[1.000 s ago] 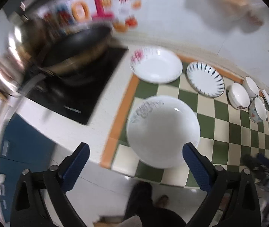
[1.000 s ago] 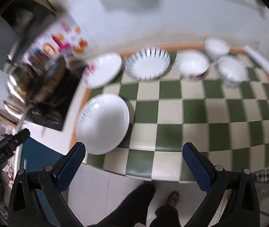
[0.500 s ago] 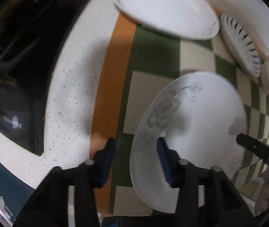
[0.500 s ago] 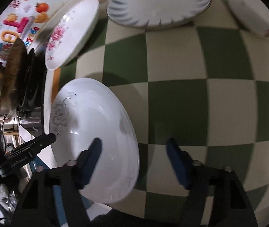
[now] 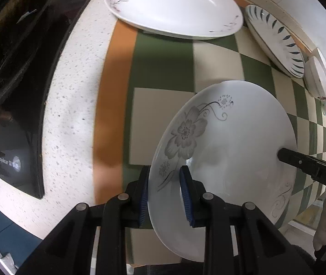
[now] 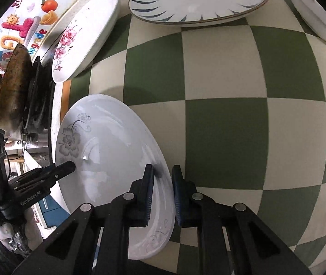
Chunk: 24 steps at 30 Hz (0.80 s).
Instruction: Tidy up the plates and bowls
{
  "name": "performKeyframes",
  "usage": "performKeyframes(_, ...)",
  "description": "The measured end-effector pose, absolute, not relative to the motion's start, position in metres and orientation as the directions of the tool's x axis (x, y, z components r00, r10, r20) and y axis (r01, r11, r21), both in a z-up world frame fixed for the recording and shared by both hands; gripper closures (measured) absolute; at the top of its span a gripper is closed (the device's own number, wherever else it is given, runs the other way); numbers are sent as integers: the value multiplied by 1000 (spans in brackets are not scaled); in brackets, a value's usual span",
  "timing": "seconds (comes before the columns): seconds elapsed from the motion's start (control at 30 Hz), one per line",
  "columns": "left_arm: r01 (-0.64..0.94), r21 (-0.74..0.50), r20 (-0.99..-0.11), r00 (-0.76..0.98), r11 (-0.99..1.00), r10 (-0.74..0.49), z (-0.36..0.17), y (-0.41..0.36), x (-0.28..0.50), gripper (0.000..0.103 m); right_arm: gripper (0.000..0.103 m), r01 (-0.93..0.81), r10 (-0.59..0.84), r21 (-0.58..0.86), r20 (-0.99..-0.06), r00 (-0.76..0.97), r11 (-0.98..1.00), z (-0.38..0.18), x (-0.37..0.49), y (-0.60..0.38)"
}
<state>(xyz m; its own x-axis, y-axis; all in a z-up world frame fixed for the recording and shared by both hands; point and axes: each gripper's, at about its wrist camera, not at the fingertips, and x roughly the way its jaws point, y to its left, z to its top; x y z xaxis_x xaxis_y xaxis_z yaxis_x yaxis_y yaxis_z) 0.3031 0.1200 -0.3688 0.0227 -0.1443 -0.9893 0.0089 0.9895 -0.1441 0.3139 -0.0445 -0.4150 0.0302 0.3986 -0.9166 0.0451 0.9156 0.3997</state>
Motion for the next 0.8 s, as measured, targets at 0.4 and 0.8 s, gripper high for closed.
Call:
performKeyframes(0.4, 62, -167, -985, 39, 984, -170, -341, 33, 289, 80, 85, 111, 426, 435, -900, 96, 894, -383, 290, -148)
performKeyframes(0.8, 99, -143, -989, 16, 985, -145, -349, -14, 294, 79, 85, 176, 420, 434, -901, 109, 884, -394, 270, -248)
